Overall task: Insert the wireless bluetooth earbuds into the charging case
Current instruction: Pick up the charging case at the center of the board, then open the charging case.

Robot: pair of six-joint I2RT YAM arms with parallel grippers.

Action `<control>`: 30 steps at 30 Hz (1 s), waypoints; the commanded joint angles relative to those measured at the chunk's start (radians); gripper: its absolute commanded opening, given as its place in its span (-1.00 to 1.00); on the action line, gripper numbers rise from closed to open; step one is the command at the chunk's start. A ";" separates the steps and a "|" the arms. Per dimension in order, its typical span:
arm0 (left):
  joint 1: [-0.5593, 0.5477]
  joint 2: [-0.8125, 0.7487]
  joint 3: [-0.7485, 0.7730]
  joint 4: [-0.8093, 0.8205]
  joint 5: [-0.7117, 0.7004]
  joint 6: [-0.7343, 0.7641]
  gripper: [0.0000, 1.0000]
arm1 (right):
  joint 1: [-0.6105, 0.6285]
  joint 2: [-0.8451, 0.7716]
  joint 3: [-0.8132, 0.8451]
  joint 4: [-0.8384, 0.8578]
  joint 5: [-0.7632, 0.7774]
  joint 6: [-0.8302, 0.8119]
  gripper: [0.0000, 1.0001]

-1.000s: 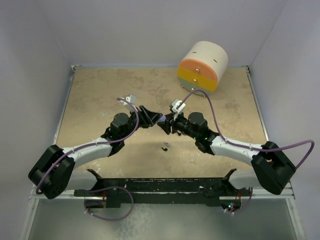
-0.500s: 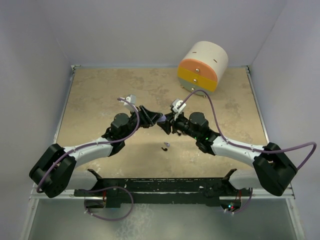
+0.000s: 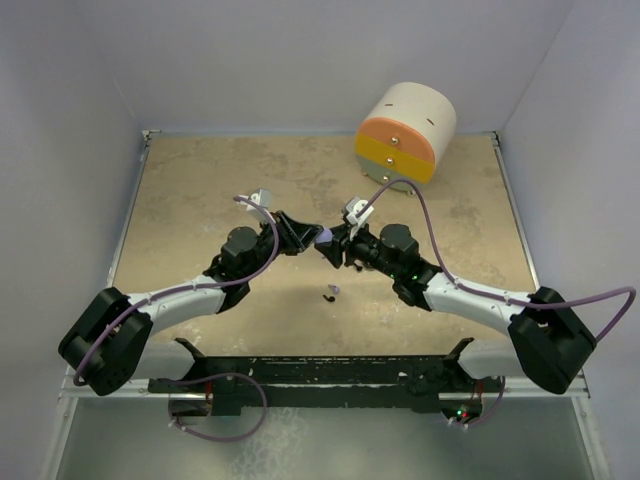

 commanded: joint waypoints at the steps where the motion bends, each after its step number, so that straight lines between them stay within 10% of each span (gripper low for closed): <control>1: -0.009 -0.006 -0.010 0.061 0.014 0.006 -0.65 | 0.005 -0.032 0.039 0.040 -0.006 0.004 -1.00; 6: -0.009 -0.006 -0.011 0.063 0.011 0.004 -0.93 | 0.005 -0.025 0.050 0.029 0.005 0.010 -1.00; 16: -0.008 -0.009 -0.004 0.027 -0.051 -0.008 -1.00 | 0.005 -0.072 0.044 0.000 0.065 0.033 0.65; 30: -0.009 0.009 0.039 0.000 -0.084 -0.023 -1.00 | 0.003 -0.209 0.023 -0.190 0.326 0.197 0.99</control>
